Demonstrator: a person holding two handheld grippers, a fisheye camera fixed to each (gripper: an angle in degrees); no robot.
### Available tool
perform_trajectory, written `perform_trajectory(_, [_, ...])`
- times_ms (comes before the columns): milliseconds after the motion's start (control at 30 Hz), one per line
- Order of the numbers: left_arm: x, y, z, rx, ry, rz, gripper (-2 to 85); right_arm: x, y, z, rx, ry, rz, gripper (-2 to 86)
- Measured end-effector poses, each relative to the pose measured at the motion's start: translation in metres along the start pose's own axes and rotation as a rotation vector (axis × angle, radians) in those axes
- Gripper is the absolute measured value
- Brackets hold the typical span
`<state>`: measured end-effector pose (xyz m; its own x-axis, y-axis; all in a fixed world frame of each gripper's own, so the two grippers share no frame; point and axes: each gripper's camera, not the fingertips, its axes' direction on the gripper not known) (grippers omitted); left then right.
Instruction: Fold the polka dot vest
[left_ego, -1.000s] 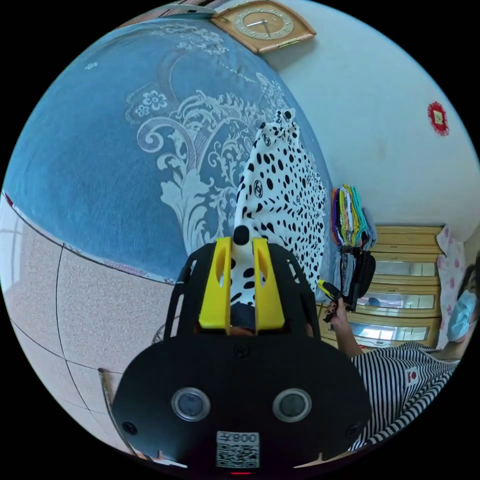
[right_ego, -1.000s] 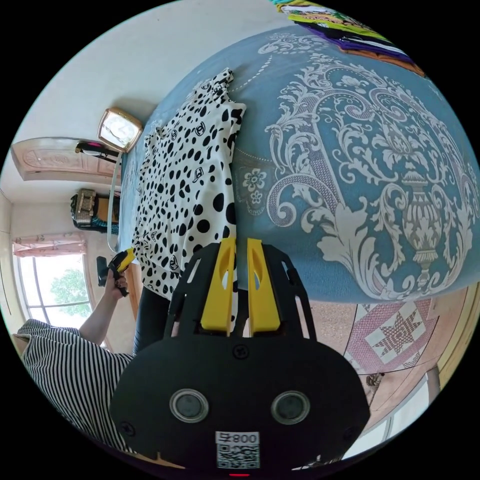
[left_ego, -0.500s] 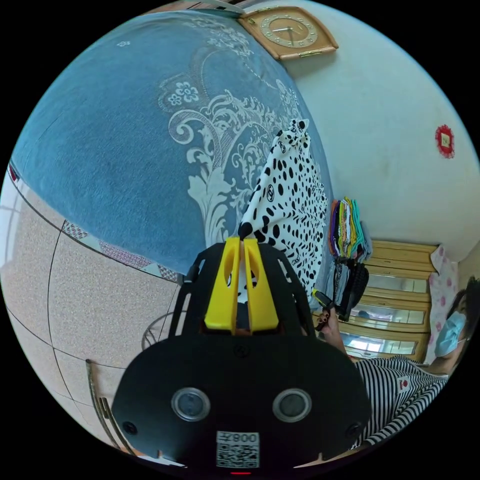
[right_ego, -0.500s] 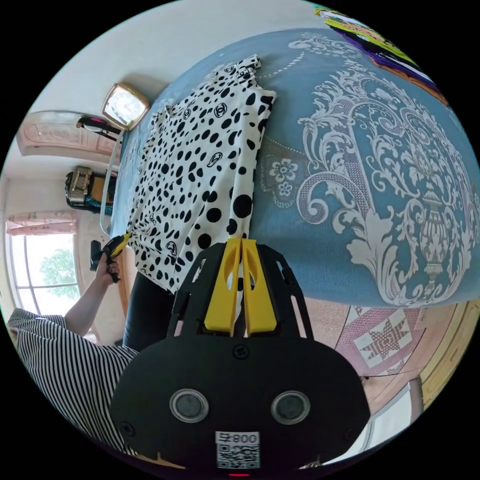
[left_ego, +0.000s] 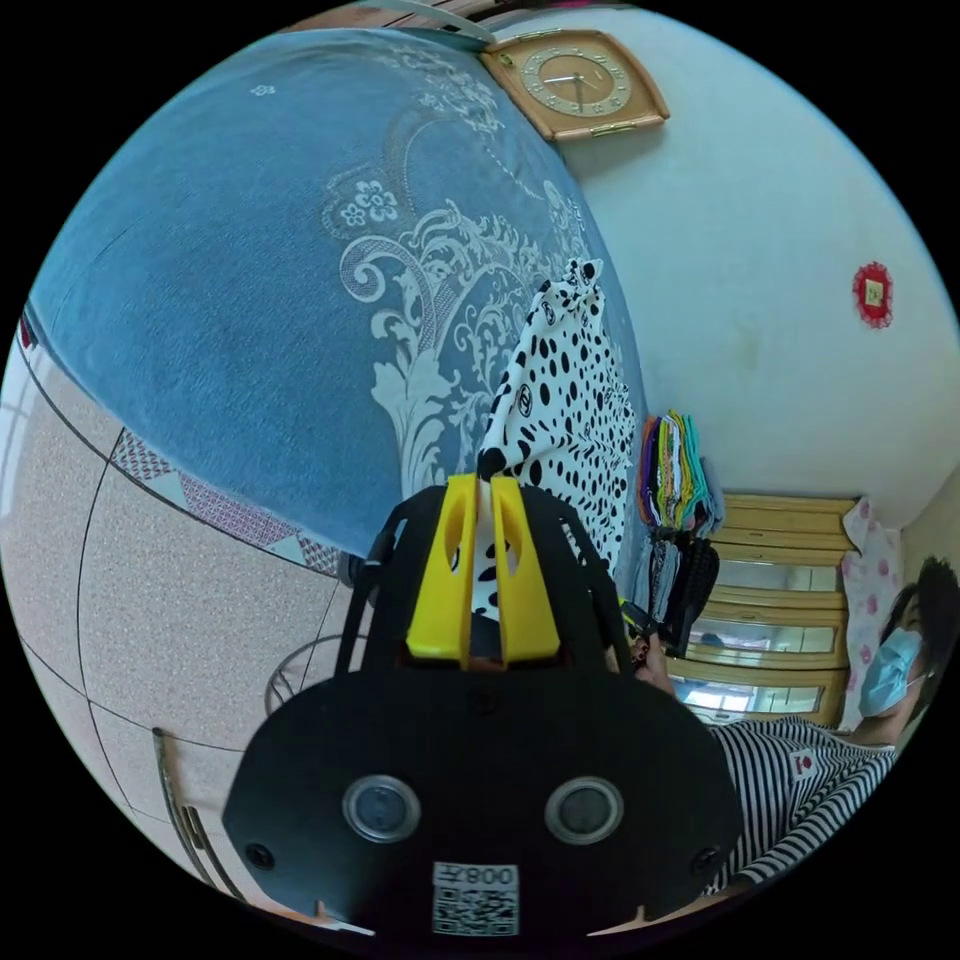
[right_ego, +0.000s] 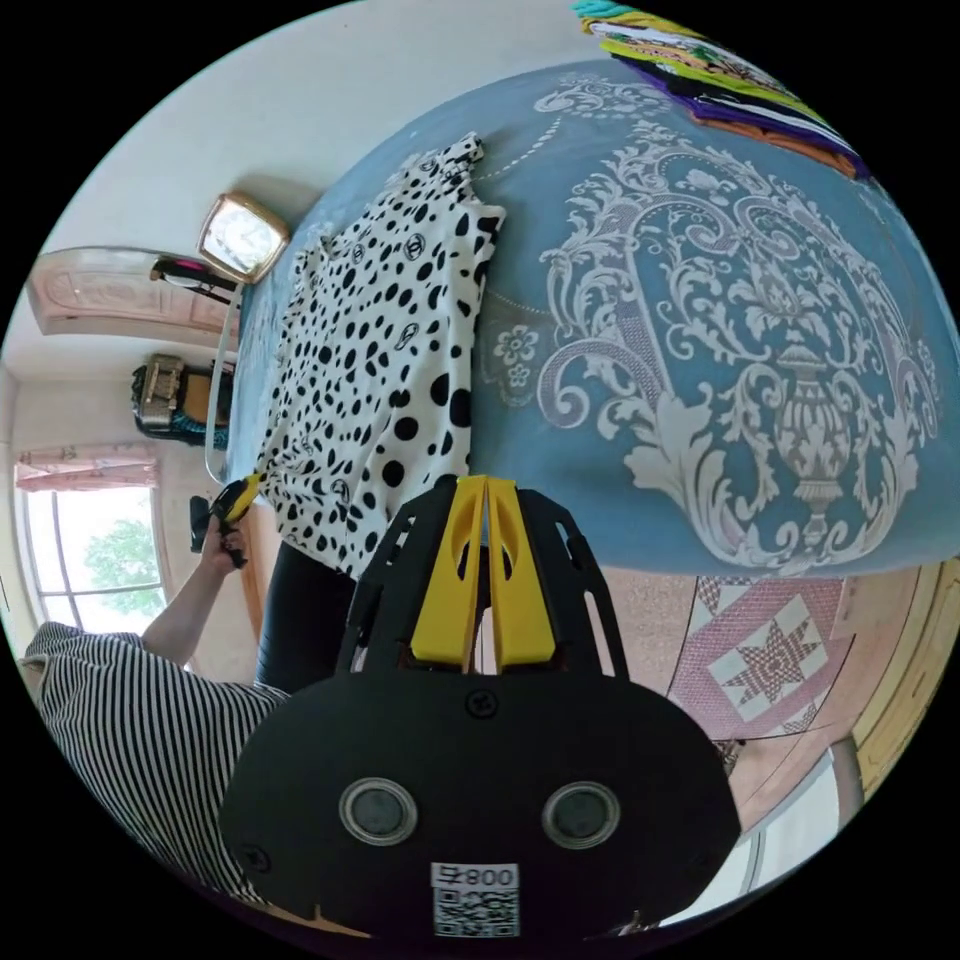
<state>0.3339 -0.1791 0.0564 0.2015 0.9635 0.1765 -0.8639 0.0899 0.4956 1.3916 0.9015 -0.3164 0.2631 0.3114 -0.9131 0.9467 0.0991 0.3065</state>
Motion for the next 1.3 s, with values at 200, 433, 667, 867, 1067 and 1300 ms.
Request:
perform_trajectory(200, [-0.007,0.042,-0.029,0.002,0.059,0.001,7.2,0.017,0.052,0.016,-0.057,-0.095,0.065,4.3])
perform_trajectory(433, [-0.013,0.074,-0.003,-0.127,0.075,-0.026,5.8,0.035,0.085,0.046,-0.097,-0.27,0.133,4.1])
perform_trajectory(667, [0.0,0.097,-0.036,-0.082,0.018,0.016,2.1,0.034,0.095,0.054,-0.122,-0.301,0.078,0.7])
perform_trajectory(867, [-0.023,0.12,-0.049,-0.027,0.093,-0.064,6.9,0.053,0.113,0.059,-0.116,-0.325,0.124,0.2])
perform_trajectory(1067, [-0.019,0.114,-0.019,-0.123,0.099,-0.04,8.0,0.066,0.123,0.064,-0.122,-0.324,0.139,0.1])
perform_trajectory(1300, [-0.01,0.12,-0.029,-0.149,0.089,-0.001,2.5,0.08,0.132,0.065,-0.117,-0.319,0.132,0.0])
